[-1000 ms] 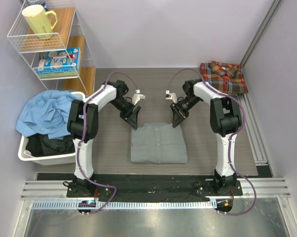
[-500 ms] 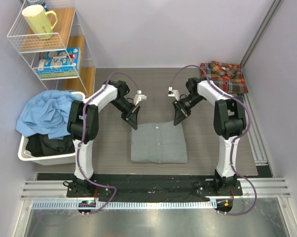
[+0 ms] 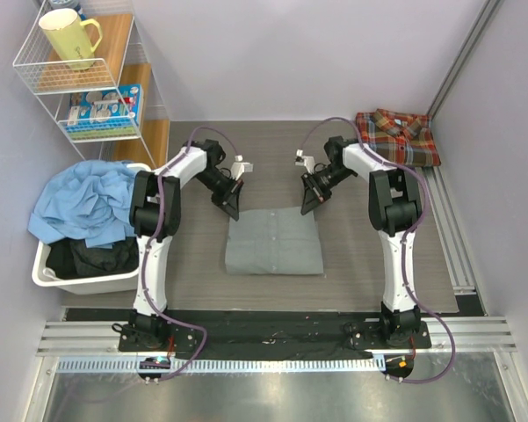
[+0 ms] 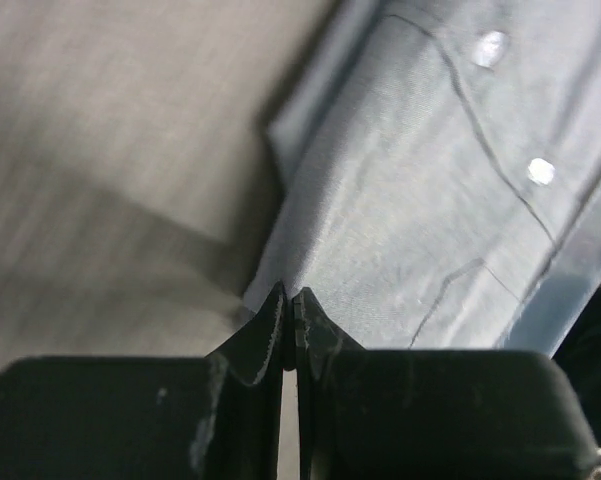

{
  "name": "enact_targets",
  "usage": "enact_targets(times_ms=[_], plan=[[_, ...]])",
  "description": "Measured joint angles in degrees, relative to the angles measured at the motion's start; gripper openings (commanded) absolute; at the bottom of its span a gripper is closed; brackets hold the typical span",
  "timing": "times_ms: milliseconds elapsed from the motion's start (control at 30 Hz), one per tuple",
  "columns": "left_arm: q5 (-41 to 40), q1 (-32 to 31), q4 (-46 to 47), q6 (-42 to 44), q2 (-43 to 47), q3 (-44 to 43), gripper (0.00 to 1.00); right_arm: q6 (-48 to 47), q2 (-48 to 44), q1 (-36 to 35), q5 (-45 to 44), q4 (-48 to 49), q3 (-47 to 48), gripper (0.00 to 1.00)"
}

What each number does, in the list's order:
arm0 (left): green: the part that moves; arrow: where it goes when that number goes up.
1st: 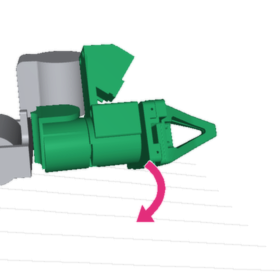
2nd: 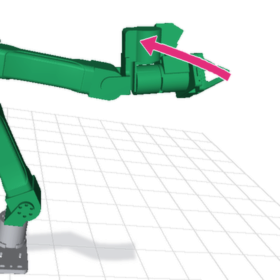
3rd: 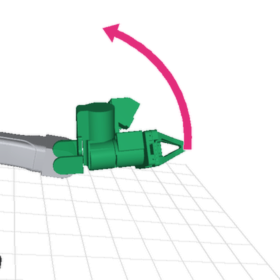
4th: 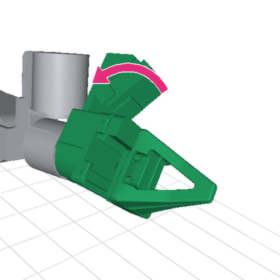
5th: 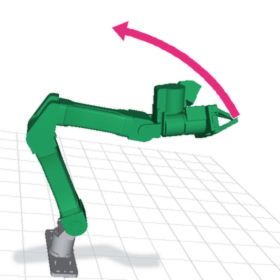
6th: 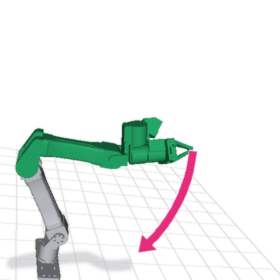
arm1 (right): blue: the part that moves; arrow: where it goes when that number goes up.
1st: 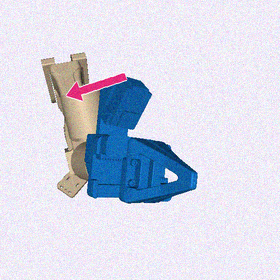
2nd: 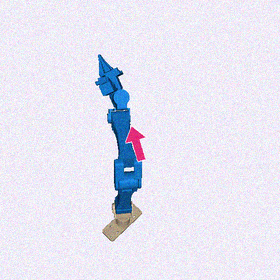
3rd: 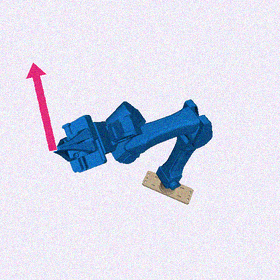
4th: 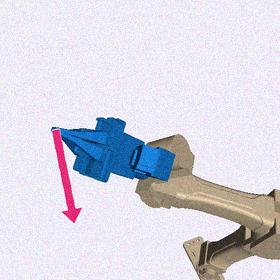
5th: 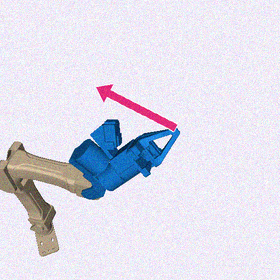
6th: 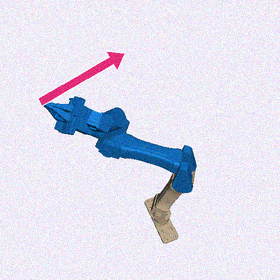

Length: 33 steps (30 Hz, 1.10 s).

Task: Fold and stack the long sleeve shirts
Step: Fold the shirt

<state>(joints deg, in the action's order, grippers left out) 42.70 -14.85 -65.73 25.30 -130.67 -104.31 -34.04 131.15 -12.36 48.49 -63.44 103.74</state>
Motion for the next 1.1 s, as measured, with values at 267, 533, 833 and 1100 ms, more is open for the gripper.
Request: enact_targets(times_ms=[267, 533, 833, 1100], plan=[[-5.22, -0.17, 2.34, -7.45, -4.44, -4.48, 0.09, 11.41, 2.01, 0.13, -4.17, 10.95, -0.57, 0.04], [-9.09, -0.13, 4.42, -10.34, -6.56, -10.36, 0.26, 17.62, 2.01, 1.29, -6.93, 15.98, 1.03, 0.35], [-9.62, 1.75, 14.05, -12.92, 8.07, 0.85, 1.0, 23.17, -3.85, 5.03, -7.5, 18.69, 1.62, 0.94], [-8.2, 1.03, 32.7, -18.38, 50.9, 22.08, 1.0, 26.01, -35.91, 4.74, -0.37, 24.57, -16.41, 1.0]])
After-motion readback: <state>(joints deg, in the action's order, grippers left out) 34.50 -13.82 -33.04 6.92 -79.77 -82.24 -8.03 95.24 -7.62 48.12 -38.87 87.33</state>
